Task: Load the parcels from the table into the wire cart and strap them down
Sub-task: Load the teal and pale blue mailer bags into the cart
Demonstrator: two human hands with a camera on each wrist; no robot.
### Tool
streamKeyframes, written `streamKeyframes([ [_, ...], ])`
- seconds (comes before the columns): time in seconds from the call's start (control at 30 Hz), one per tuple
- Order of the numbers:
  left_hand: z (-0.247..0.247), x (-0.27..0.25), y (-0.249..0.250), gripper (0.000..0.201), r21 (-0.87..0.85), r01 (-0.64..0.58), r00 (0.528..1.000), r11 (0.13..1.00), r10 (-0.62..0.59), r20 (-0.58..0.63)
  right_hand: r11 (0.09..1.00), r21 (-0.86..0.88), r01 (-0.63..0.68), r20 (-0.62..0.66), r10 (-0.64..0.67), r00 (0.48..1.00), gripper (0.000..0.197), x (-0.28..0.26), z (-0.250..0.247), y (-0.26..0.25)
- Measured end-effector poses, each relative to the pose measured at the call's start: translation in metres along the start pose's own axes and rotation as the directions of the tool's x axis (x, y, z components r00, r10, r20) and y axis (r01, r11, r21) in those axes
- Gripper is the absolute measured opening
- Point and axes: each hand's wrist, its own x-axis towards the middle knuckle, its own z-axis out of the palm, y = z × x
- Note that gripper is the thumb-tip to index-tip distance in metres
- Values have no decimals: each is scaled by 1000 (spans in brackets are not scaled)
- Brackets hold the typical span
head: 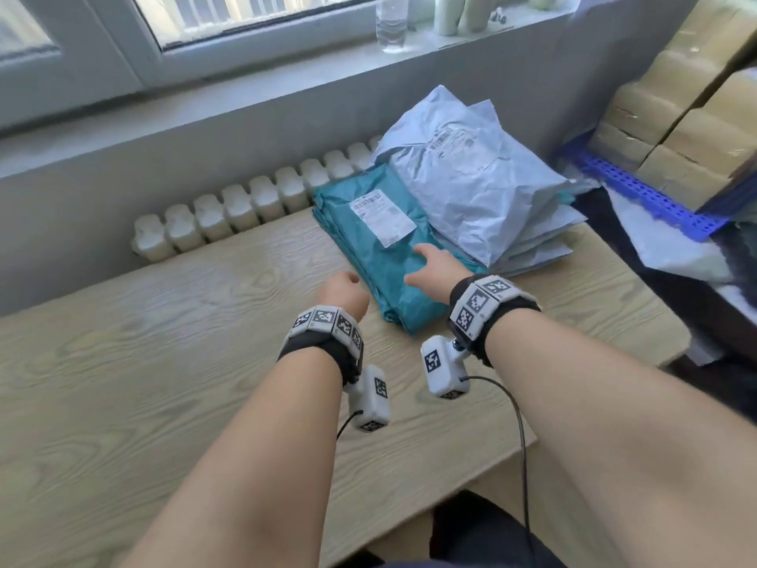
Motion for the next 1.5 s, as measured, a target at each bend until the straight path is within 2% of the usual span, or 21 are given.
streamKeyframes([
  [0.17, 28, 15, 20, 53, -86, 29, 1000, 996, -30, -7, 997, -41, 66, 37, -65, 997, 65, 46, -18, 7],
  [0.27, 40, 22, 21, 51, -136, 75, 997, 988, -77, -4, 990, -48, 129, 69, -126, 990, 64, 72, -14, 4],
  [0.37, 48, 29, 16, 48, -184, 110, 994, 977, -112, 1, 987, -91, 129, 93, -121, 988, 65, 87, -7, 0],
  [0.43, 53, 33, 12, 53, -231, 146, 988, 962, -152, -10, 985, -114, 131, 149, -113, 982, 65, 91, 0, 1],
  [0.53, 60, 36, 7, 65, -279, 196, 979, 940, -205, -2, 981, -141, 134, 265, -93, 960, 80, 93, 11, 6],
  [0.67, 67, 41, -5, 70, -367, 195, 978, 909, -210, 1, 965, -210, 158, 294, -92, 951, 91, 91, 19, 6],
  [0.77, 71, 45, -19, 62, -423, 184, 976, 887, -215, -25, 952, -243, 188, 317, -106, 943, 90, 90, 17, 2],
  [0.87, 67, 38, -31, 44, -411, 200, 967, 890, -247, -63, 950, -232, 208, 364, -113, 924, 84, 84, 20, -7],
  [1.13, 33, 2, -114, 30, -413, 301, 911, 859, -388, -142, 921, -246, 301, 478, -155, 865, 78, 35, 79, -58],
  [1.37, -34, -53, -215, 27, -383, 355, 874, 853, -449, -188, 894, -259, 365, 512, -193, 837, 73, -27, 167, -125],
  [1.5, -77, -86, -272, 26, -409, 389, 836, 825, -503, -220, 876, -257, 407, 518, -231, 824, 71, -70, 224, -160],
])
